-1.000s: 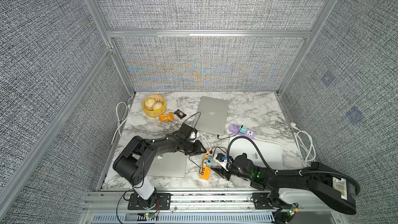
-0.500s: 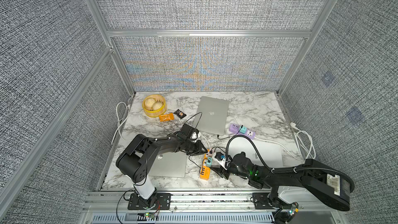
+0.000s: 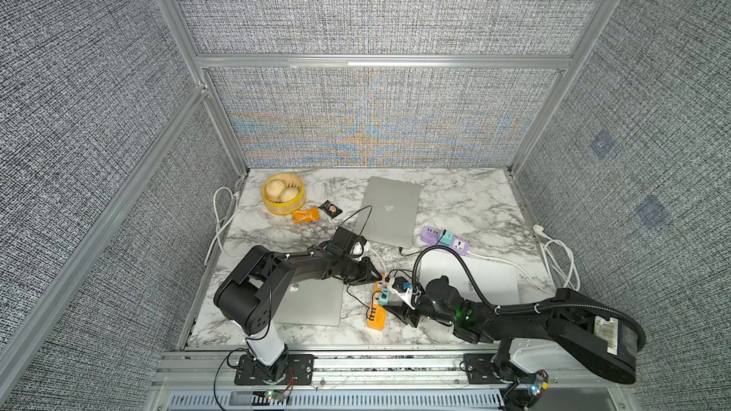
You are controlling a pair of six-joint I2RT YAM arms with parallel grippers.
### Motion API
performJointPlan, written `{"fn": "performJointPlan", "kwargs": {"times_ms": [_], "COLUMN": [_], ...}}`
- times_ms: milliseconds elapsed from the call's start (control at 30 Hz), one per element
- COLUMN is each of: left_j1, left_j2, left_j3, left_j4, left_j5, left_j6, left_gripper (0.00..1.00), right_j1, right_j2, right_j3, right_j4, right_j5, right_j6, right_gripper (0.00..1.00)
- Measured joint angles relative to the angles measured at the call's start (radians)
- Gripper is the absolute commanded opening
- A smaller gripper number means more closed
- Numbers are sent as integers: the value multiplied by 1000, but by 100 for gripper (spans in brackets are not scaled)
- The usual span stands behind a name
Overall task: Unplug the laptop charger
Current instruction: Remove the plug from the socket.
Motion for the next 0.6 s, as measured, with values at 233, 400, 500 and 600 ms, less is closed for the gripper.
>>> {"fn": "performJointPlan", "kwargs": {"times_ms": [233,400,500,600], "left_j1": [0,-1,-2,-3], "left_j2": [2,8,10,13], "left_j3": [0,0,0,0], "left_j4": [6,14,18,22], "left_j5": [1,6,8,11], "left_j6": [0,0,0,0], "left_gripper": [23,23,23,23], "right_j1": [-1,-1,-1,-1], "right_j2": [21,29,33,33], "right_j3": [6,7,12,12], "right_j4": [9,19,19,19], "right_j5": [-2,3,3,3], "right_j6": [-3,-5,-12,-19], "right_gripper": [50,48,45,43]}}
